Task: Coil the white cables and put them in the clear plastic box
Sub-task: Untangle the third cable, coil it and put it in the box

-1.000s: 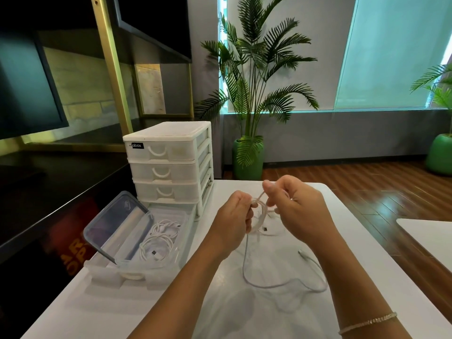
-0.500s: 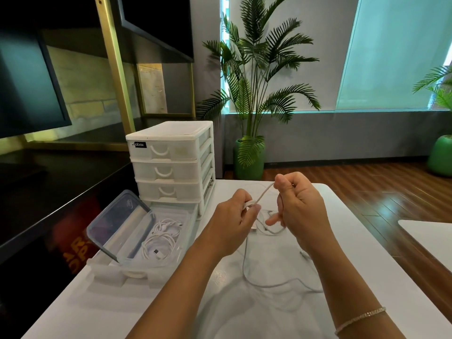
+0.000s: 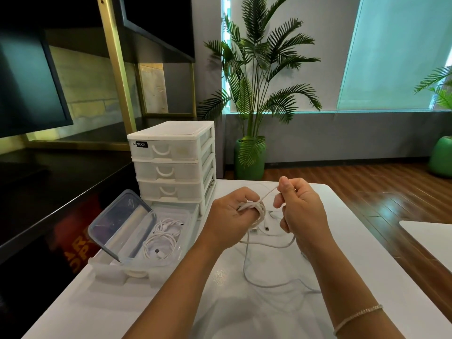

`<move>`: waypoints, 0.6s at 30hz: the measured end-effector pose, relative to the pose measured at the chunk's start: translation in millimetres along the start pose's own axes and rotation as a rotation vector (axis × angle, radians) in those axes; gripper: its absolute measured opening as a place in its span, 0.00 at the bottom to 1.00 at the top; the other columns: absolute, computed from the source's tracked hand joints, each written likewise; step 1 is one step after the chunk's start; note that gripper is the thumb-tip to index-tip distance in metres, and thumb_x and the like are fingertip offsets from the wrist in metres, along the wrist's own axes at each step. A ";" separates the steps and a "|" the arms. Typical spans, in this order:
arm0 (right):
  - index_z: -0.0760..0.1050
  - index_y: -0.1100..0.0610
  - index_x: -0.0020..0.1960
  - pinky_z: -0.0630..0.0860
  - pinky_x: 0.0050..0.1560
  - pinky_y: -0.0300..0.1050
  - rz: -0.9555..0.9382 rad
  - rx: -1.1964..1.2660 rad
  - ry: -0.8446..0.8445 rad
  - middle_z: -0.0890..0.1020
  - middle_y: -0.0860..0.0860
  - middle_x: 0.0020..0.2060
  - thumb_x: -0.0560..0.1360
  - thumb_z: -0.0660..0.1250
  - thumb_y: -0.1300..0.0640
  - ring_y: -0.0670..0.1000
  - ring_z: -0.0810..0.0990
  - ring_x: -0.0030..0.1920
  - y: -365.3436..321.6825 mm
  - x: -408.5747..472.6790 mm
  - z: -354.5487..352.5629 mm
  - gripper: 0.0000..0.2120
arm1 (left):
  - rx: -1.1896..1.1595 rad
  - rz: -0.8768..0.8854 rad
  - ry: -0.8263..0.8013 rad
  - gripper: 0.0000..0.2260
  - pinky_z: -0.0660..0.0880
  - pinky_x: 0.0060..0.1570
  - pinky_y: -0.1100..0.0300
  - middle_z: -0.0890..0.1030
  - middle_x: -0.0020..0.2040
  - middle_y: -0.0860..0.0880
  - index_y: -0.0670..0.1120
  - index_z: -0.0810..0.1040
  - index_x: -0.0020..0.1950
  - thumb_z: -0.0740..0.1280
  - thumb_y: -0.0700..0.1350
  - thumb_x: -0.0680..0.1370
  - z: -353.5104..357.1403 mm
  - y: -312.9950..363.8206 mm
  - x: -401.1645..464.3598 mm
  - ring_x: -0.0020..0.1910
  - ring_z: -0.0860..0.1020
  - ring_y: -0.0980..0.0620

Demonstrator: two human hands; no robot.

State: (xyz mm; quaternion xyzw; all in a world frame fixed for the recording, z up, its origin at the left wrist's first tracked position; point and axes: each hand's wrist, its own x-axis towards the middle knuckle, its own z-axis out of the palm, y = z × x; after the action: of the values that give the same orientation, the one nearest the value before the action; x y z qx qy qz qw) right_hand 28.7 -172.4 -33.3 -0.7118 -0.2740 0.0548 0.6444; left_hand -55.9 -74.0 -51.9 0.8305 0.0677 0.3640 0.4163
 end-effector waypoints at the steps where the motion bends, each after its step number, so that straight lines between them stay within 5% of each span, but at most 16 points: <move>1: 0.70 0.52 0.44 0.67 0.23 0.37 0.023 -0.002 -0.003 0.78 0.50 0.33 0.80 0.54 0.48 0.47 0.68 0.27 0.4 0.2 0.6 0.11 | -0.031 -0.015 0.002 0.10 0.71 0.36 0.75 0.76 0.36 0.59 0.55 0.74 0.40 0.66 0.40 0.76 1.7 1.0 -0.1 0.37 0.75 0.59; 7: 0.75 0.57 0.43 0.65 0.24 0.38 0.131 -0.050 -0.069 0.74 0.52 0.29 0.78 0.59 0.48 0.47 0.66 0.26 0.7 3.7 -7.5 0.13 | -0.157 -0.076 0.077 0.15 0.72 0.35 0.73 0.74 0.34 0.63 0.63 0.71 0.50 0.70 0.44 0.73 3.6 4.5 -1.4 0.34 0.74 0.60; 10: 0.76 0.58 0.39 0.64 0.24 0.38 0.144 -0.028 -0.091 0.70 0.52 0.26 0.76 0.64 0.49 0.47 0.64 0.25 0.7 3.7 -10.8 0.13 | -0.183 -0.048 0.075 0.12 0.76 0.45 0.71 0.79 0.38 0.68 0.62 0.77 0.46 0.69 0.43 0.75 3.8 6.3 -1.0 0.43 0.77 0.67; 12: 0.76 0.60 0.38 0.63 0.22 0.37 0.137 -0.022 -0.095 0.69 0.51 0.24 0.74 0.66 0.50 0.47 0.63 0.24 1.1 2.9 -10.5 0.14 | -0.215 -0.062 0.127 0.11 0.77 0.42 0.69 0.81 0.37 0.67 0.59 0.80 0.42 0.69 0.41 0.74 3.1 4.6 0.0 0.43 0.78 0.65; 16: 0.73 0.59 0.32 0.61 0.21 0.36 0.165 0.039 -0.153 0.66 0.47 0.20 0.72 0.69 0.53 0.44 0.60 0.20 0.3 1.6 -11.1 0.14 | -0.329 -0.190 0.333 0.08 0.76 0.37 0.61 0.80 0.36 0.58 0.54 0.80 0.41 0.67 0.42 0.76 1.5 2.7 2.8 0.38 0.77 0.55; 18: 0.76 0.60 0.38 0.60 0.21 0.37 0.209 0.081 -0.223 0.65 0.47 0.19 0.75 0.66 0.53 0.45 0.59 0.20 -2.0 0.4 -11.8 0.12 | -0.385 -0.277 0.416 0.08 0.75 0.33 0.59 0.78 0.35 0.53 0.53 0.79 0.39 0.67 0.43 0.76 1.3 1.3 4.9 0.36 0.75 0.53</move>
State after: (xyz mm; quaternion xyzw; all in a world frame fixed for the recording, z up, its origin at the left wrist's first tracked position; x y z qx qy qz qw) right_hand 33.5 -182.7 -29.3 -0.6994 -0.2660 0.2112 0.6288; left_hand -51.7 -73.7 -48.8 0.6268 0.1937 0.4721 0.5888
